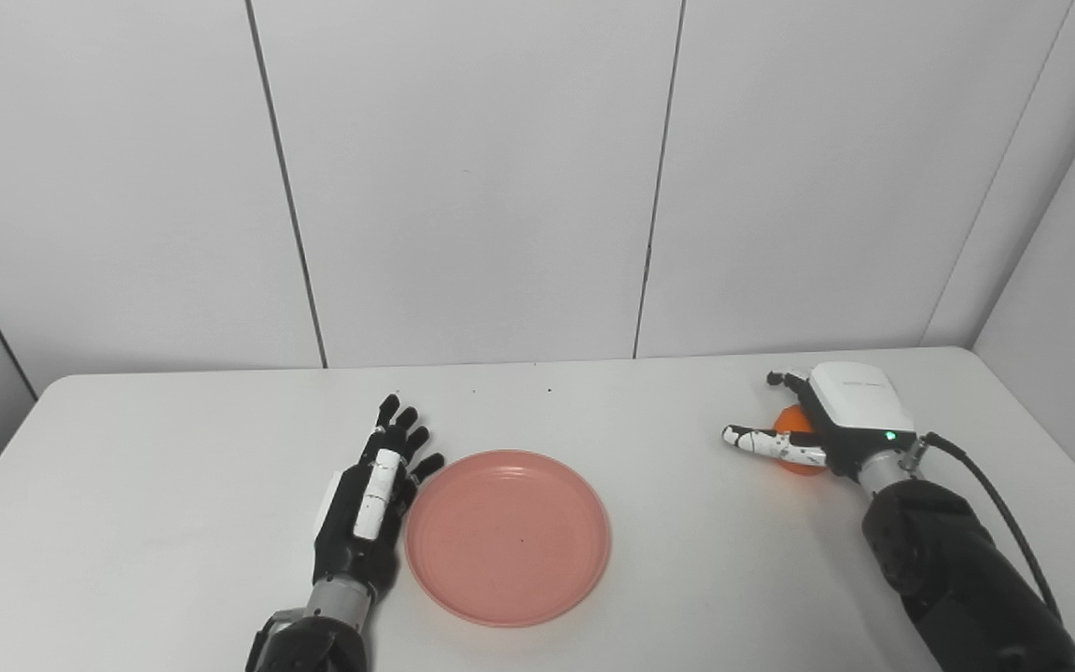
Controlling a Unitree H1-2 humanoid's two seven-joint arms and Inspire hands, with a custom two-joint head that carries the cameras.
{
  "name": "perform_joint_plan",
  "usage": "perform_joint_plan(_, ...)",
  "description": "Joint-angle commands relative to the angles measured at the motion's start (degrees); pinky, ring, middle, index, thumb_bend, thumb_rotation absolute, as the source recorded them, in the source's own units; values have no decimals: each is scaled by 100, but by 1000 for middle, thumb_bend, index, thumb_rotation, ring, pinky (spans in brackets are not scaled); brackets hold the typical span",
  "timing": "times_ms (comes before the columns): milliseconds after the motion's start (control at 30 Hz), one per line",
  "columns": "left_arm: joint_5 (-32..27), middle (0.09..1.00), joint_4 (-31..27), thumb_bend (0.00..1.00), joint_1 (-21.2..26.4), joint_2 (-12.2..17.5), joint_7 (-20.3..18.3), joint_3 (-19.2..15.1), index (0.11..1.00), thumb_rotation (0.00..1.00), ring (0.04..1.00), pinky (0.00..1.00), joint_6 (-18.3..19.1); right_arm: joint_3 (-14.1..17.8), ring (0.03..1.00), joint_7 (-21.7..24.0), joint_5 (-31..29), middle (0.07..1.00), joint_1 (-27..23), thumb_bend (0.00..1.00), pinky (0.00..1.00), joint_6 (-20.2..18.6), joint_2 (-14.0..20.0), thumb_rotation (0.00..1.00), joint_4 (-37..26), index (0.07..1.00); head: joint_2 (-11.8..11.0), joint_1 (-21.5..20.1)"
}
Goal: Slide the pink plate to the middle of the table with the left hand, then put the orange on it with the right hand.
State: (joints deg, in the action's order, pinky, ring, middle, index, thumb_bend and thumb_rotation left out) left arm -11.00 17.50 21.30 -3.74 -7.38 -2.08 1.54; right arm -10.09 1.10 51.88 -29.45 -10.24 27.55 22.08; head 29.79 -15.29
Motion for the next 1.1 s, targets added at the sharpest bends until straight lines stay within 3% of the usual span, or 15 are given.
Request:
perform_joint_plan(0,4,988,54,930,-106,-28,31,38,1000,783,968,851,229,7,798,-187,-18,807,-278,899,768,-82,157,1000,-78,777,3,-12)
perform_joint_plan(767,-36,959,71,1000,-110,-28,31,30,1000,814,954,812,237,-192,766,-874,-289,790,-197,885,703,165,147,980,425,768,-18,42)
perform_joint_plan(1067,-38,948,26,1000,-129,-28,18,44,1000,805,953,813,261,-308,732,-1112,-410,779,-212,878,601,247,138,962,732,765,3,60)
